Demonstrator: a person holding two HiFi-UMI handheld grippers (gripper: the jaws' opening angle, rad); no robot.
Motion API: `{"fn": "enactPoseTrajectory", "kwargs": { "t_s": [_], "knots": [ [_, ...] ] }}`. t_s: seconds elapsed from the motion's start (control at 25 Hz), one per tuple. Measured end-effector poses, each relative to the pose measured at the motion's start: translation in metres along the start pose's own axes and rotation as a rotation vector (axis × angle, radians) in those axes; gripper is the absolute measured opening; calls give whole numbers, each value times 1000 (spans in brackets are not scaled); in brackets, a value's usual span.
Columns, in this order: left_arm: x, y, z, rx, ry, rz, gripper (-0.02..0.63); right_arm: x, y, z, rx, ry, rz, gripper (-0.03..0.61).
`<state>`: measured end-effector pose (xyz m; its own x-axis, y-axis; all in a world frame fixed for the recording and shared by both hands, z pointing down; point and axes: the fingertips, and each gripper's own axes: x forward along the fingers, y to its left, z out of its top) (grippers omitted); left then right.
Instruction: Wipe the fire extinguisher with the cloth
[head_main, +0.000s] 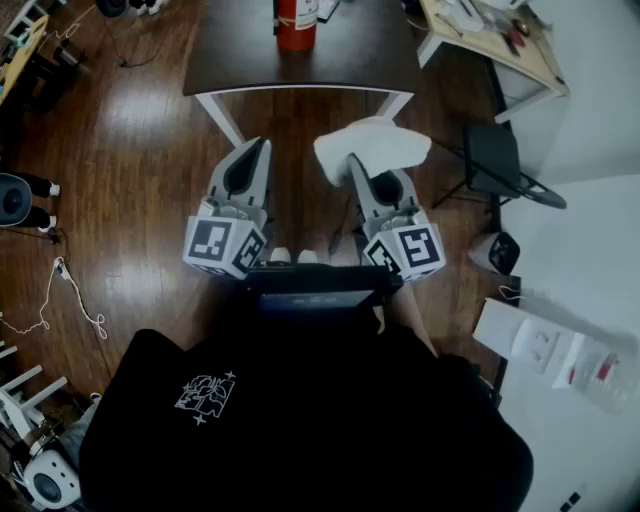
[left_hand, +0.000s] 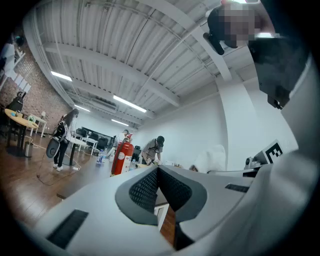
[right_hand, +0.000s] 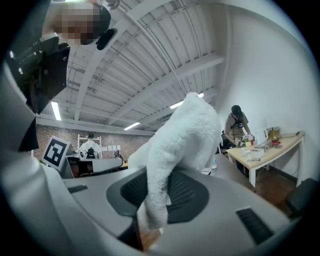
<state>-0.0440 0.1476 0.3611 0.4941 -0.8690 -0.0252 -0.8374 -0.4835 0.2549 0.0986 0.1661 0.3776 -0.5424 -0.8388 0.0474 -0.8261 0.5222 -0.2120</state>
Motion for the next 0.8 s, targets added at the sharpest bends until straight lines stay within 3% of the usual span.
{"fn": "enactPoseTrajectory", "kwargs": {
  "t_s": [0.48, 0.8],
  "knots": [
    [35, -3, -6, -5, 7, -11, 0, 22, -27, 9, -29, 1, 30, 107],
    [94, 38, -13, -21, 20, -29, 0, 88, -55, 12, -36, -2, 29, 107]
  ]
}}
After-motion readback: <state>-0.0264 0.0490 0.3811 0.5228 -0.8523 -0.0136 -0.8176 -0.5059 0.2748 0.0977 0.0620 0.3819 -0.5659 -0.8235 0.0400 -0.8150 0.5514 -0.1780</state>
